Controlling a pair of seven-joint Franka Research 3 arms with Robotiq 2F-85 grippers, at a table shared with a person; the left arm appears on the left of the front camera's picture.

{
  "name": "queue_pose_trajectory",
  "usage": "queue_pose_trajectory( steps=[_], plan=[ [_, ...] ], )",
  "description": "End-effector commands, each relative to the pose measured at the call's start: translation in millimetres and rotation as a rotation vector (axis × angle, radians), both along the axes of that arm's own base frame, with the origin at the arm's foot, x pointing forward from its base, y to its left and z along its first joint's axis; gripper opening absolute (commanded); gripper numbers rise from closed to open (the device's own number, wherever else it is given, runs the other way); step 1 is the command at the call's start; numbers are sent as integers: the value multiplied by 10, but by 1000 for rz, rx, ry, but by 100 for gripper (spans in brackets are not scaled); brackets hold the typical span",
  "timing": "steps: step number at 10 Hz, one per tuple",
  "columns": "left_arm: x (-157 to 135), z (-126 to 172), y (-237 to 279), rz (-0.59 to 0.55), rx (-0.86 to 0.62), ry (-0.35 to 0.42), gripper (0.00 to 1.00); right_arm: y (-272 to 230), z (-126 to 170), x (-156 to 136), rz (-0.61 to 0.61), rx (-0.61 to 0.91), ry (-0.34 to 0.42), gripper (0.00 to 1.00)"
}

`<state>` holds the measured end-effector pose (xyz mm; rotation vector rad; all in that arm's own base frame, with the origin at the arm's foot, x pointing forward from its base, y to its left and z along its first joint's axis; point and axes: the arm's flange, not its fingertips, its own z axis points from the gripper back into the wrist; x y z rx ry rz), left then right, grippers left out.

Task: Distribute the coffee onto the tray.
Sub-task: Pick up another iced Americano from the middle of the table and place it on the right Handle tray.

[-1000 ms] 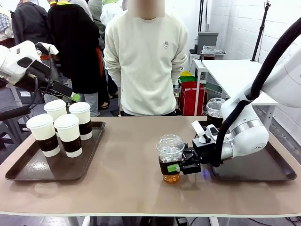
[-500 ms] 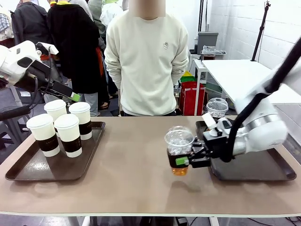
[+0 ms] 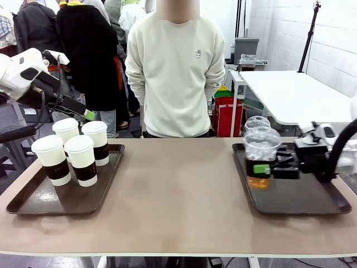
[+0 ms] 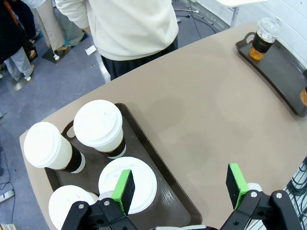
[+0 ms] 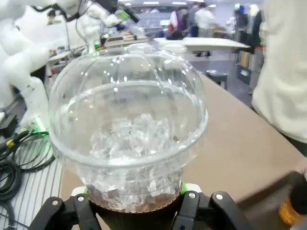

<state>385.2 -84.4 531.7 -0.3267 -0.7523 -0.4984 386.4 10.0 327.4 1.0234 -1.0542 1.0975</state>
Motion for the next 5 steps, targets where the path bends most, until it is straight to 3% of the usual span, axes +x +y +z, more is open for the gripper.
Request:
queue_pose_trajectory(
  steps=[1, 4, 5],
  plan=[
    [10, -17, 12, 1, -12, 3, 100, -243, 105, 103, -47, 40, 28, 63],
    [10, -17, 12, 1, -12, 3, 100, -478, 78, 303, -80, 21, 44, 63],
    [10, -17, 12, 1, -12, 3, 100, -458, 44, 139, -95, 0, 11, 63]
  ],
)
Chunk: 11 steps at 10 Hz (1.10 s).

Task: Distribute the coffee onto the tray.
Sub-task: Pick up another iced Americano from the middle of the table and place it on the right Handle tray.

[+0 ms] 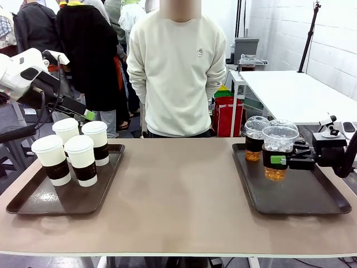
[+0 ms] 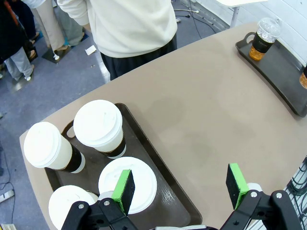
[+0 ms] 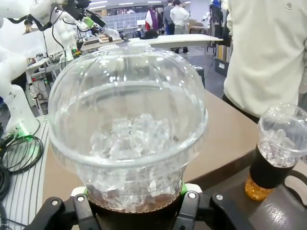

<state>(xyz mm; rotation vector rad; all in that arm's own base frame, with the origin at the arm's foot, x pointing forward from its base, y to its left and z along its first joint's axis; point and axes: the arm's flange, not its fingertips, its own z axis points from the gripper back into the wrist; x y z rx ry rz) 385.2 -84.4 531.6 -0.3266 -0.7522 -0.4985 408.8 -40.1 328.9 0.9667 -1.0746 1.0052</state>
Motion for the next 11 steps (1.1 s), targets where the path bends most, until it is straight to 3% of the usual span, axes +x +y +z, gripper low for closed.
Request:
queue_pose_trajectory(
  steps=[1, 5, 6, 11],
  plan=[
    [10, -17, 12, 1, -12, 3, 100, 44, 29, -85, 5, 3, -10, 63],
    [10, -17, 12, 1, -12, 3, 100, 18, -36, -44, 1, 3, 7, 63],
    [10, -17, 12, 1, -12, 3, 100, 70, -122, 133, 55, 4, -38, 63],
    [10, -17, 12, 1, -12, 3, 100, -8, -523, 508, 85, 76, -58, 63]
  ],
)
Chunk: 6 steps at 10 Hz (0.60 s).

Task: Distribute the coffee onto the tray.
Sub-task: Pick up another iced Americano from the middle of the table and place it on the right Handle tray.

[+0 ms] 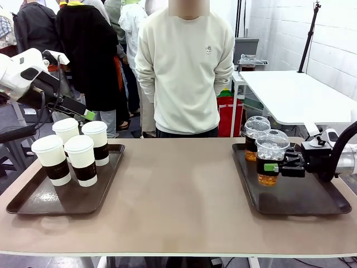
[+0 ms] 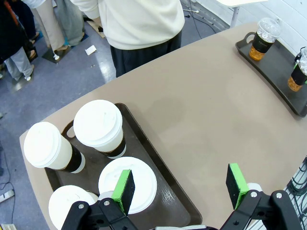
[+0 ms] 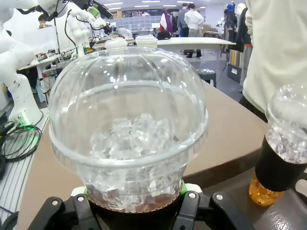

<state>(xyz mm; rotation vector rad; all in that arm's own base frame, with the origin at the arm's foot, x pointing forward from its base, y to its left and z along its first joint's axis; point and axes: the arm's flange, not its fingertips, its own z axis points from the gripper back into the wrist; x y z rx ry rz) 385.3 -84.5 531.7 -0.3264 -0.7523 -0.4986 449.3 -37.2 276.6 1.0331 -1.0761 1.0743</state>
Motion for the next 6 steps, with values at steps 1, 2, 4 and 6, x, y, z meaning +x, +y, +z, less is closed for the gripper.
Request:
queue_pose_trajectory(
  steps=[1, 2, 4, 6],
  plan=[
    [10, -17, 13, 1, -12, 3, 100, -56, -63, 150, -6, 47, -44, 63],
    [10, -17, 13, 1, -12, 3, 100, -67, -110, 186, -2, 47, -57, 63],
    [10, -17, 13, 1, -12, 3, 100, -105, -193, 252, -26, 44, -75, 63],
    [10, -17, 13, 1, -12, 3, 100, -104, -254, 345, -62, 33, -72, 63]
  ],
)
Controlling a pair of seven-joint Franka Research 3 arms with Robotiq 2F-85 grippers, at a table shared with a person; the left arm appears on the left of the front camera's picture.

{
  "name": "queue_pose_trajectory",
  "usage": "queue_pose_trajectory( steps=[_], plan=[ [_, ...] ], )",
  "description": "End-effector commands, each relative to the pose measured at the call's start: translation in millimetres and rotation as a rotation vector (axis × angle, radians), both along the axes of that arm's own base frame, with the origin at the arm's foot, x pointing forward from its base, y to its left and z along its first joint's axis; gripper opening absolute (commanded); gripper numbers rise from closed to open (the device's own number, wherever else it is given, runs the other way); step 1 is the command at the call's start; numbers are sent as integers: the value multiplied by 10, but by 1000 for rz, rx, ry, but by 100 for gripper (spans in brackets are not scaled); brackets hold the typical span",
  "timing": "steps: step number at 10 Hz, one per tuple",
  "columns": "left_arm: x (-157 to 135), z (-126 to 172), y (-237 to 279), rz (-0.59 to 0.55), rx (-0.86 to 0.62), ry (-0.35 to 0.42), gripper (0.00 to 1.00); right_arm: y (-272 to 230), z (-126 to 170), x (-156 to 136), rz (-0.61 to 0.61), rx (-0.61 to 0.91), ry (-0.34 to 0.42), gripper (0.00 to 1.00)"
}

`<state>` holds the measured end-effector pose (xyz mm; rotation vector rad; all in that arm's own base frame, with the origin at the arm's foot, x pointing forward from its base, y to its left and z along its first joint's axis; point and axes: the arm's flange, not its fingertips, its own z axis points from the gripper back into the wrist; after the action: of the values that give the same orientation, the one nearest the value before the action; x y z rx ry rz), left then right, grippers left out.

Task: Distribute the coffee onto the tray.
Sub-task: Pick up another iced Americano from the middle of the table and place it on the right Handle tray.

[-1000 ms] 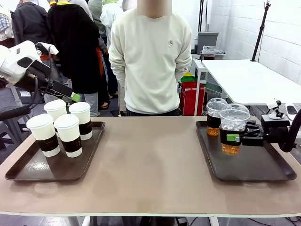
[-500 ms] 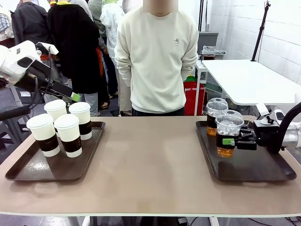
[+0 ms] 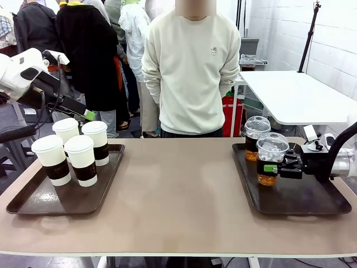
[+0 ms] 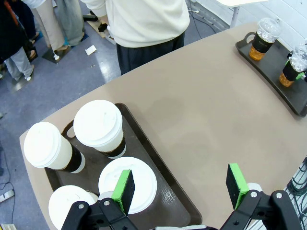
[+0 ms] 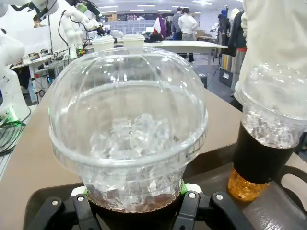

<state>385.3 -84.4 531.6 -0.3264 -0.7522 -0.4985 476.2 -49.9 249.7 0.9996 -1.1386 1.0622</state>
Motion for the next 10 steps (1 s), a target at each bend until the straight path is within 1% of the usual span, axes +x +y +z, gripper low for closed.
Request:
queue_pose_trajectory(
  steps=[1, 3, 7, 8, 9, 10],
  plan=[
    [10, -17, 12, 1, -12, 3, 100, 23, -10, 112, -33, 15, -31, 63],
    [10, -17, 12, 1, -12, 3, 100, 4, -74, 162, -40, 12, -20, 63],
    [10, -17, 12, 1, -12, 3, 100, 31, -105, 196, -28, -4, 12, 63],
    [10, -17, 12, 1, -12, 3, 100, 46, -85, 189, -24, -14, 26, 71],
    [10, -17, 12, 1, -12, 3, 100, 45, -85, 185, -23, -15, 38, 91],
    [10, -17, 12, 1, -12, 3, 100, 47, -63, 172, -20, -20, 58, 100]
  ],
)
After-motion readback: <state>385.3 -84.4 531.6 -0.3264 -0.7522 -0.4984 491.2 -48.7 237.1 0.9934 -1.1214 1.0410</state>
